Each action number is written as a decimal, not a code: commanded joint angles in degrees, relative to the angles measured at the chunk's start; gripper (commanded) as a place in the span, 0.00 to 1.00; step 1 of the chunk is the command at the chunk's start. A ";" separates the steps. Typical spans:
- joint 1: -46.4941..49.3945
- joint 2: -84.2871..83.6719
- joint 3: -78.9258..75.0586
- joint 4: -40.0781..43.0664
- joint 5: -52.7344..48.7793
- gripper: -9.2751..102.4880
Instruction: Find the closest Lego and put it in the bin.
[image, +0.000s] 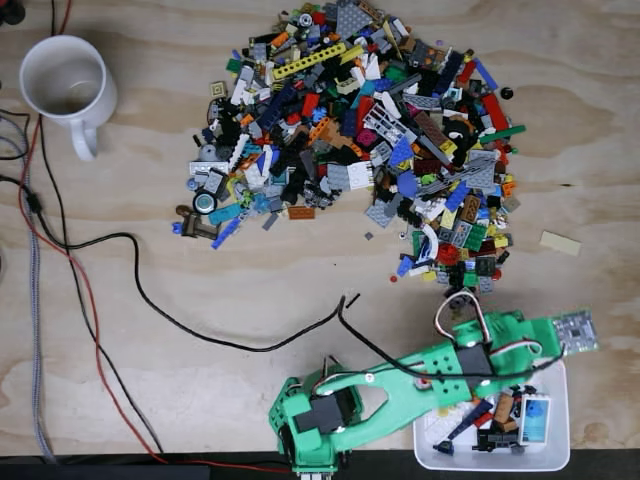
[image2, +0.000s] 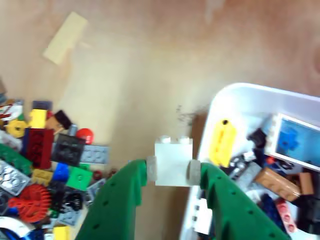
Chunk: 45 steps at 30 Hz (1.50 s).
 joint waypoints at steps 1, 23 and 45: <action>9.58 6.15 3.08 -0.53 -2.64 0.12; -19.95 23.82 14.94 -3.87 -4.13 0.08; -79.98 79.89 74.27 10.55 7.82 0.08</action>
